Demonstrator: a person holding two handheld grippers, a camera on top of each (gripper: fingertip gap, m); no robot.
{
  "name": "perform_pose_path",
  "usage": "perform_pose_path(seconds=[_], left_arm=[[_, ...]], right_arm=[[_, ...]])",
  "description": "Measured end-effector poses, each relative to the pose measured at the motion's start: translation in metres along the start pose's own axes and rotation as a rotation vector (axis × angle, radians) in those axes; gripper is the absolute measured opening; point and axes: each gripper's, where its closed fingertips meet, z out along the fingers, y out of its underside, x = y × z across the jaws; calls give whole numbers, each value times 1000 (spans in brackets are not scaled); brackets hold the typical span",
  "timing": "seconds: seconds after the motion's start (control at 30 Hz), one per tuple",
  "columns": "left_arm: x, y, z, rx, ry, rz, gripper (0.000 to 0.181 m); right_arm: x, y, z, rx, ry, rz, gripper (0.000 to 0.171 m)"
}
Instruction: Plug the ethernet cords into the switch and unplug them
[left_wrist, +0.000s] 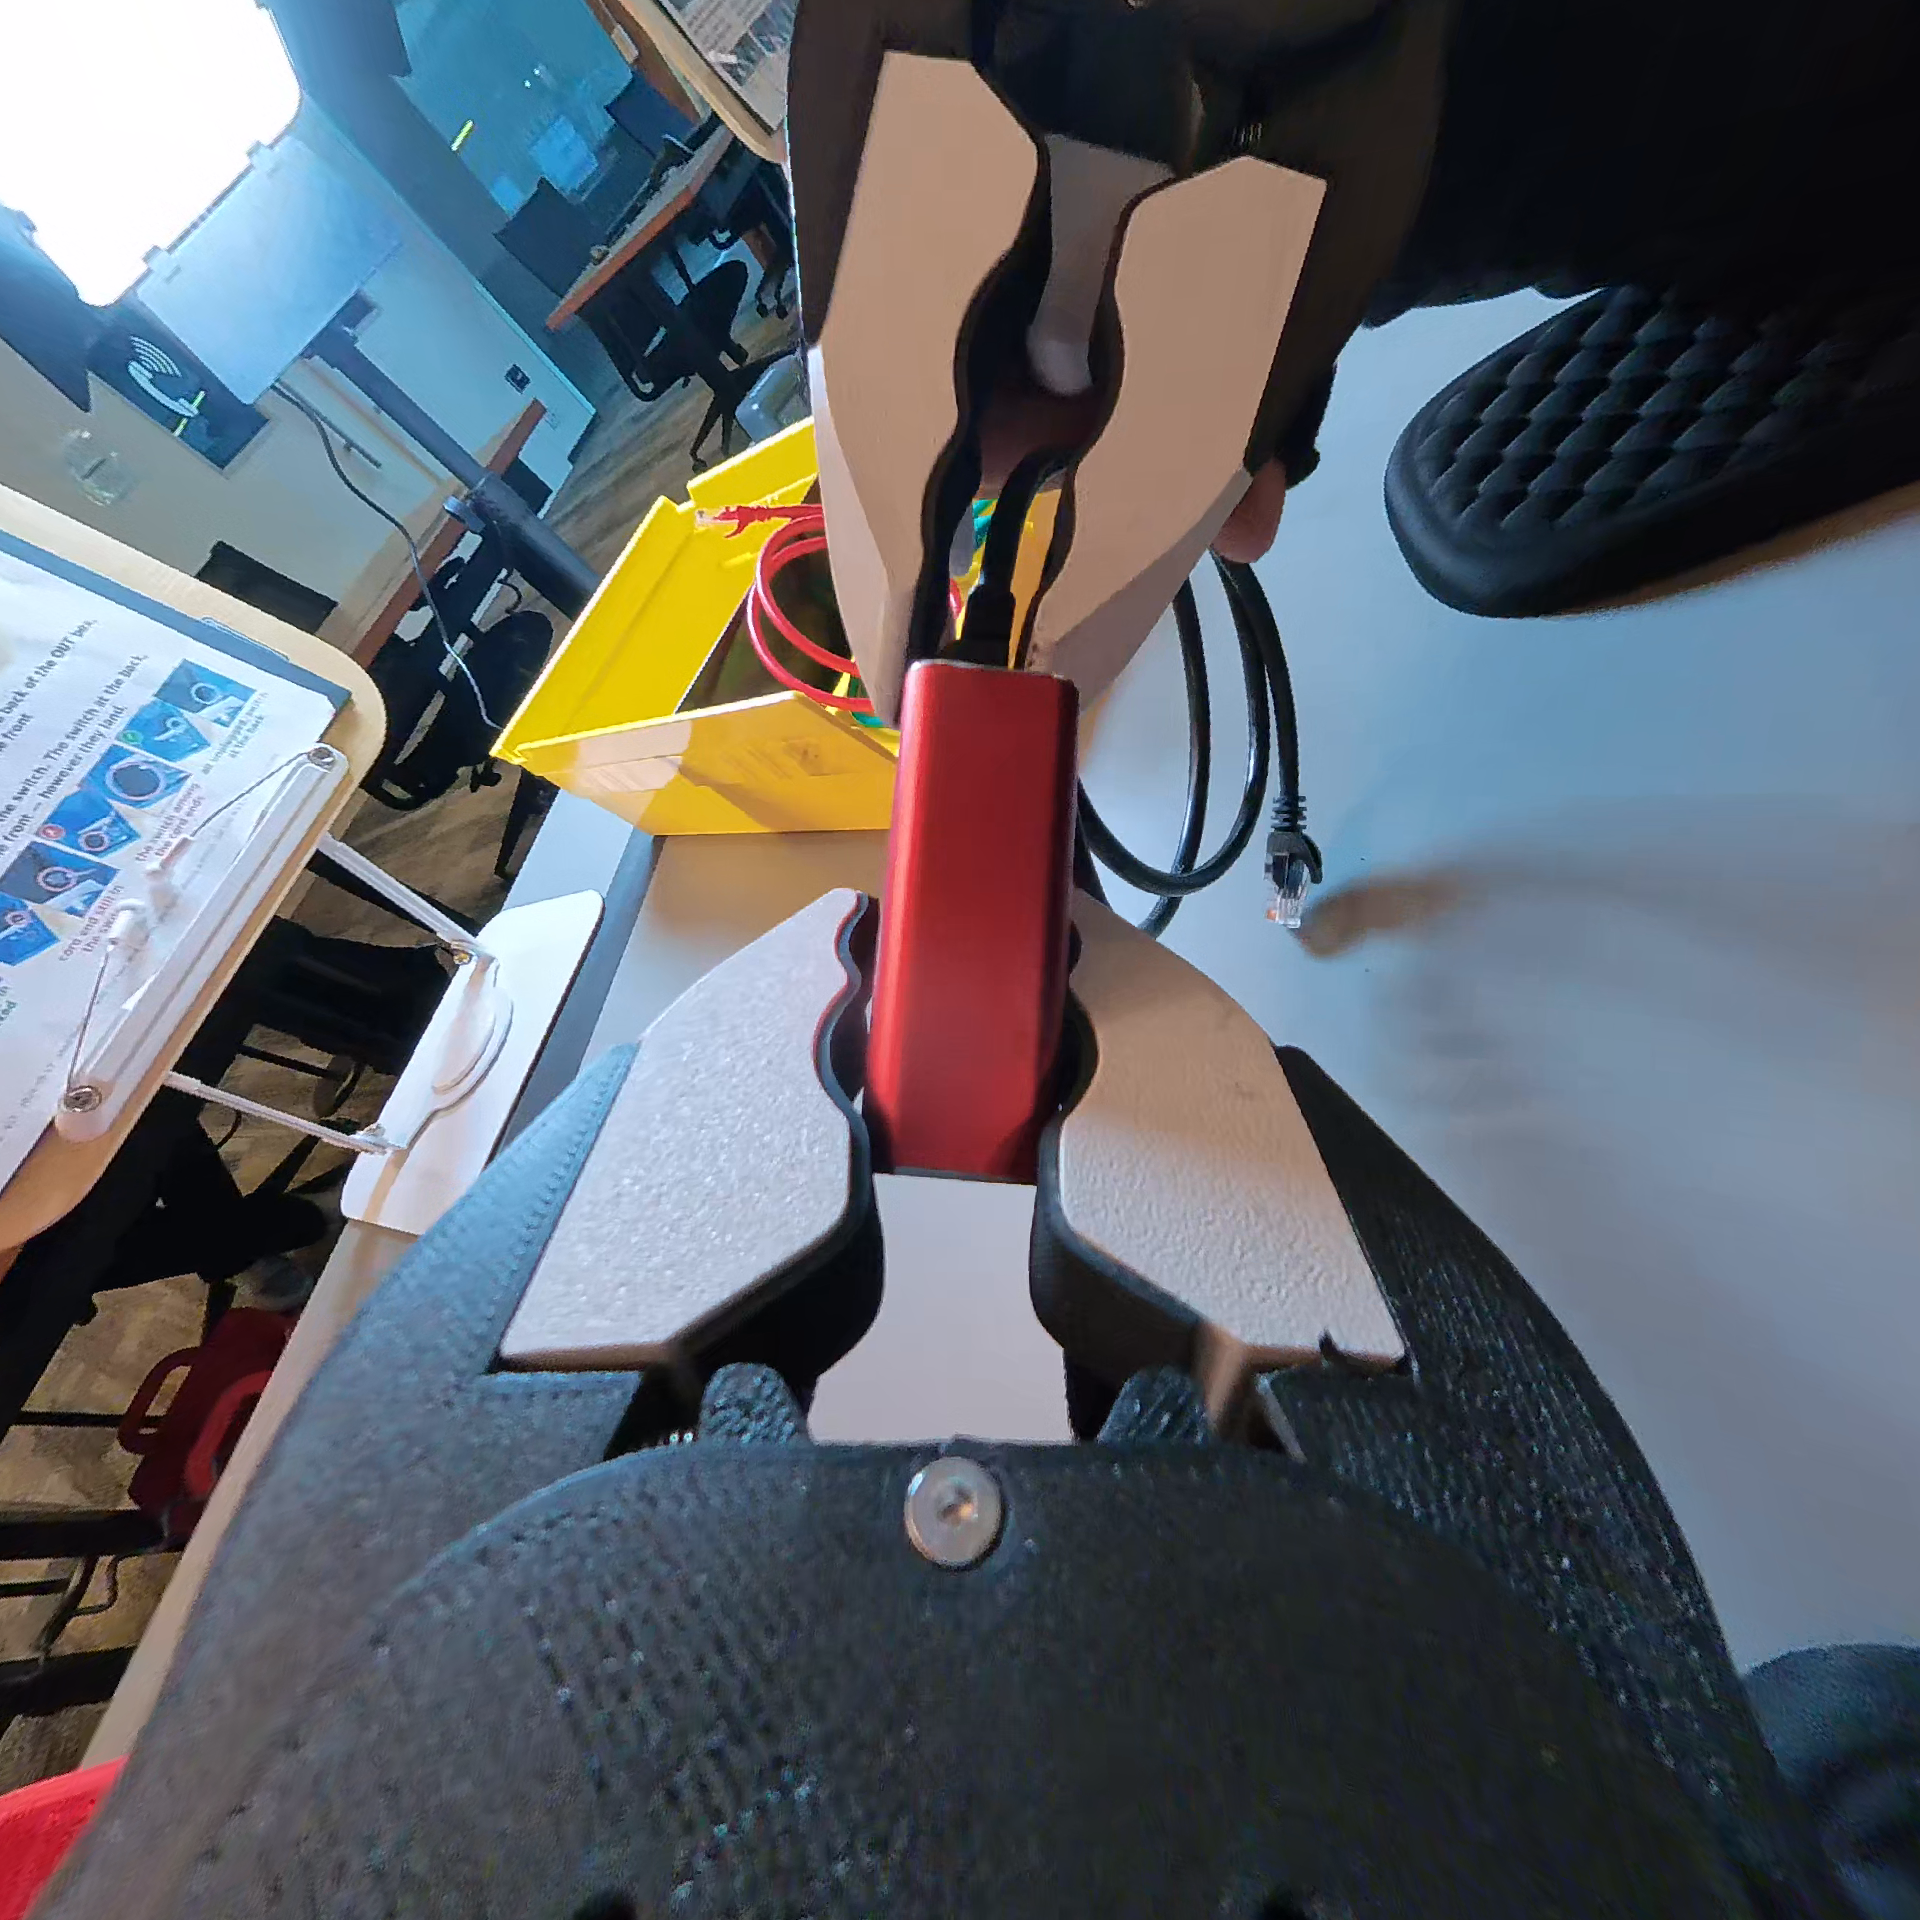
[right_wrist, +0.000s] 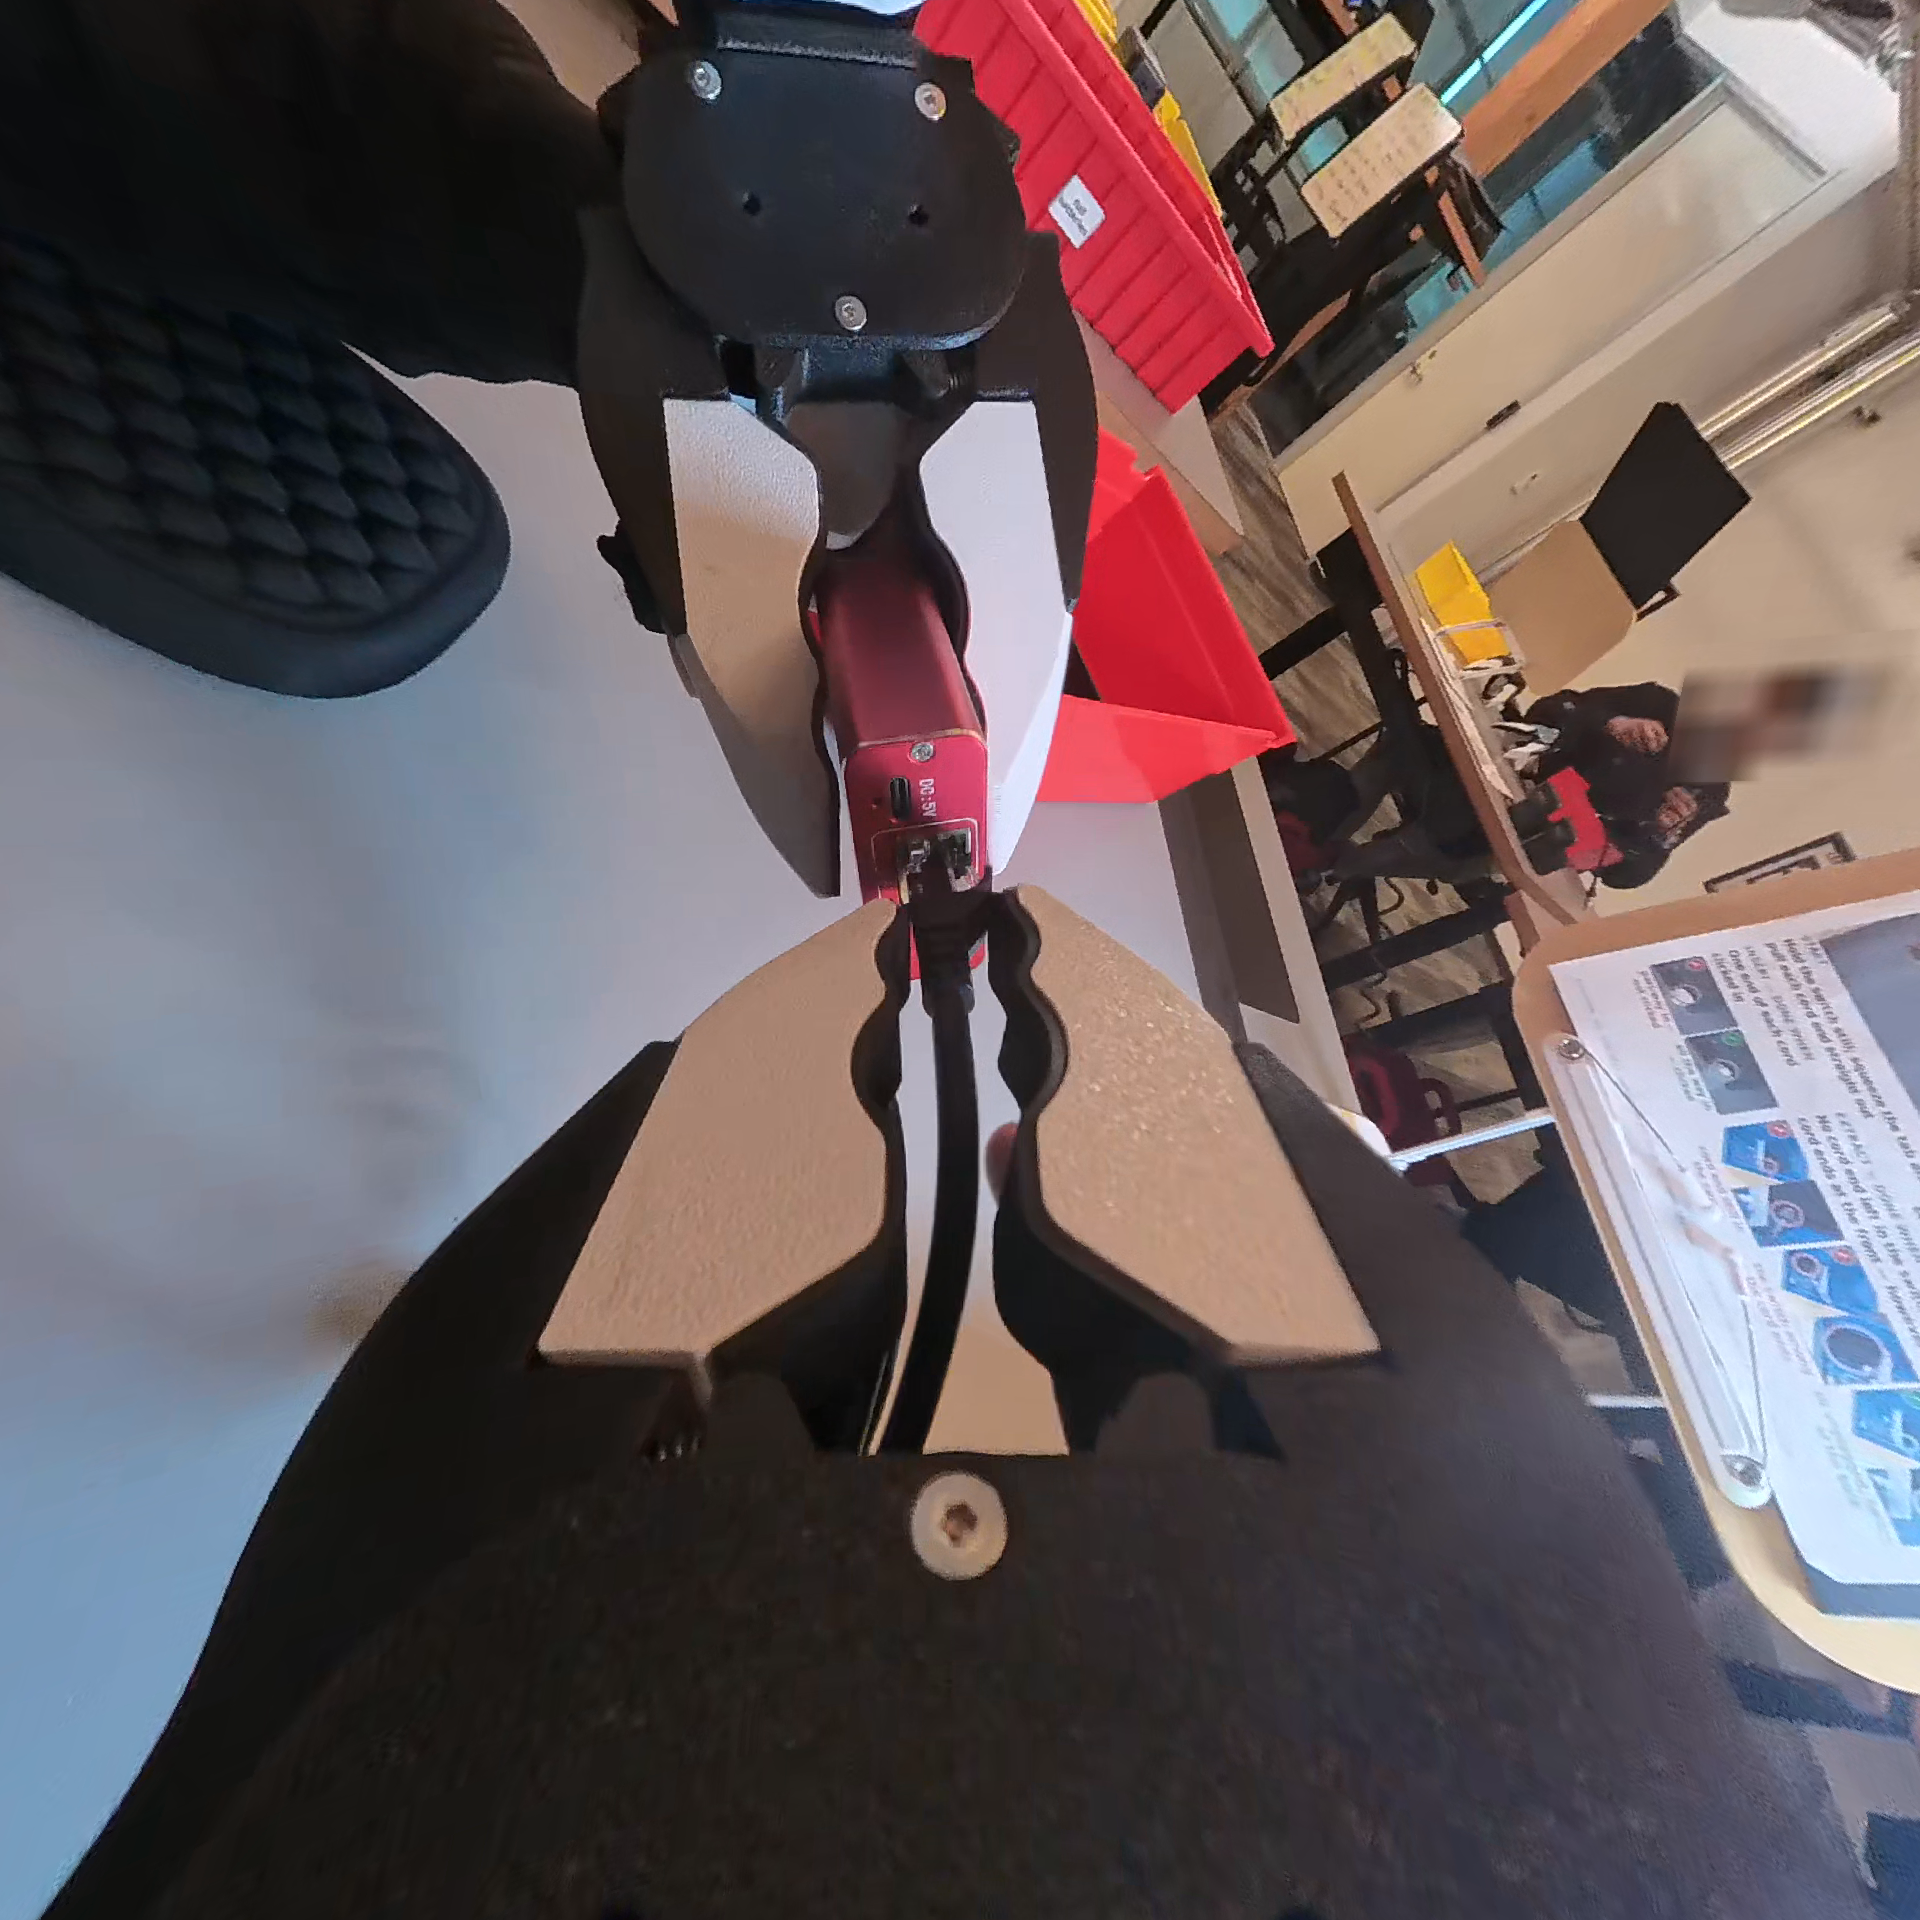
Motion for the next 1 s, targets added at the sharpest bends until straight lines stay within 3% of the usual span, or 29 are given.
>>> perform_pose_path(seconds=[0.3, 0.47, 0.8, 1.0], left_arm=[[-1, -5, -3, 25, -19, -19, 32], [7, -7, -7, 29, 60, 6, 32], [26, -15, 2, 43, 152, 6, 31], [26, -18, 5, 36, 149, -5, 30]], right_arm=[[-3, -1, 2, 13, -35, 54, 13], [-12, -7, 0, 9, -88, -20, 12], [-27, -6, -20, -97, -350, -118, 13], [-26, -6, -37, -117, -387, -109, 13]])
